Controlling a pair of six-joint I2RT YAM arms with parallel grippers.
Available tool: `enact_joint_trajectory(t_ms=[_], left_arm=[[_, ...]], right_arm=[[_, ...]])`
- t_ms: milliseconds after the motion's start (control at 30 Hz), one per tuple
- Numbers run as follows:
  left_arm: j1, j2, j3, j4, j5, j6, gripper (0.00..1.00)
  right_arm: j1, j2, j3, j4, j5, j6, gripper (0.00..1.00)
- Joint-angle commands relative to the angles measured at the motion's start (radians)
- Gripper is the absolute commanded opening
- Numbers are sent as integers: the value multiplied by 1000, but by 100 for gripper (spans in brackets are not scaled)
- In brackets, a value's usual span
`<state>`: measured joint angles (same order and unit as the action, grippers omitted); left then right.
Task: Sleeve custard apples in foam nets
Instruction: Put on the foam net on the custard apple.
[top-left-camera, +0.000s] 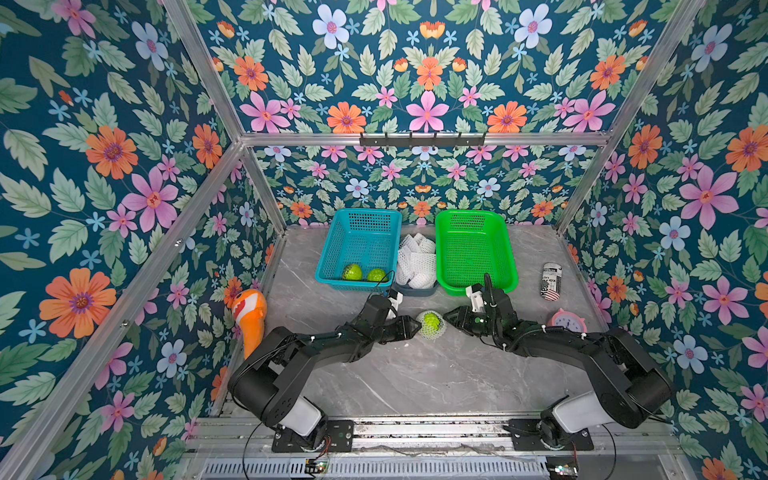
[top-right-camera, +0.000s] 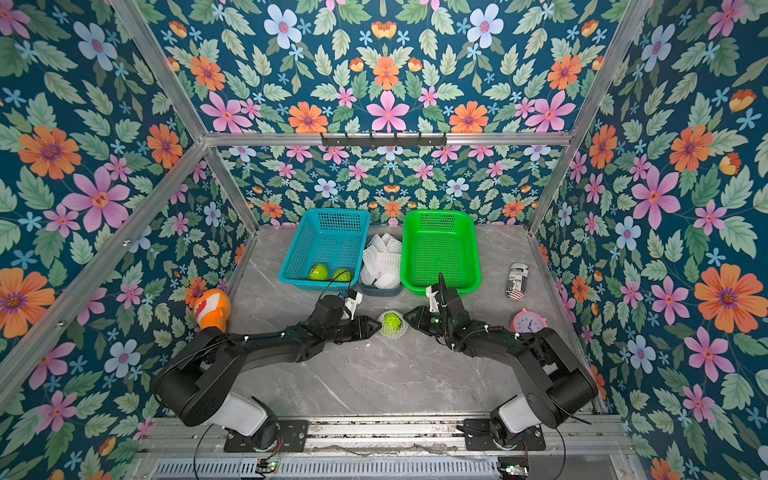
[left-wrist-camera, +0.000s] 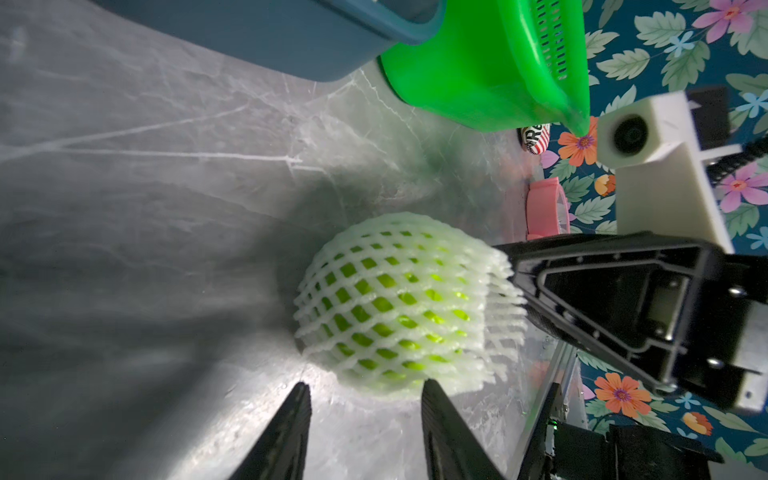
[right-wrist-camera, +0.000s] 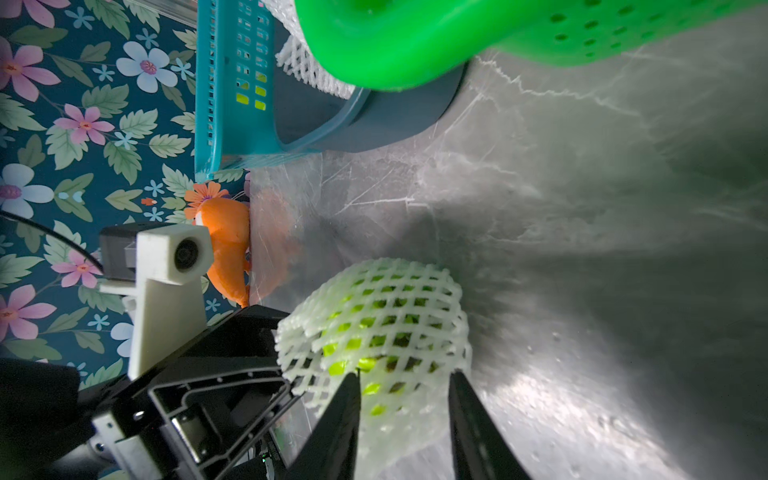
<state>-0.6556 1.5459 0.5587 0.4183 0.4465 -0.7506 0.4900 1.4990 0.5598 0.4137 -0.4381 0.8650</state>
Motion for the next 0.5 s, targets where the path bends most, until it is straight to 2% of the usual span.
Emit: enact_joint_trajectory(t_ms=[0,267,367,467], left_arm=[[1,17,6,27,8,22,41],[3,56,15,33,9,40,25],[4,56,12,31,9,40,23],[5,59,10,31,8,41,24]], right_arm=[[1,13,2,55,-20,23,37],[1,35,3,68,-25,28,36],[1,41,5,66,-20,31,35],[1,52,14,49,-5,30,35]])
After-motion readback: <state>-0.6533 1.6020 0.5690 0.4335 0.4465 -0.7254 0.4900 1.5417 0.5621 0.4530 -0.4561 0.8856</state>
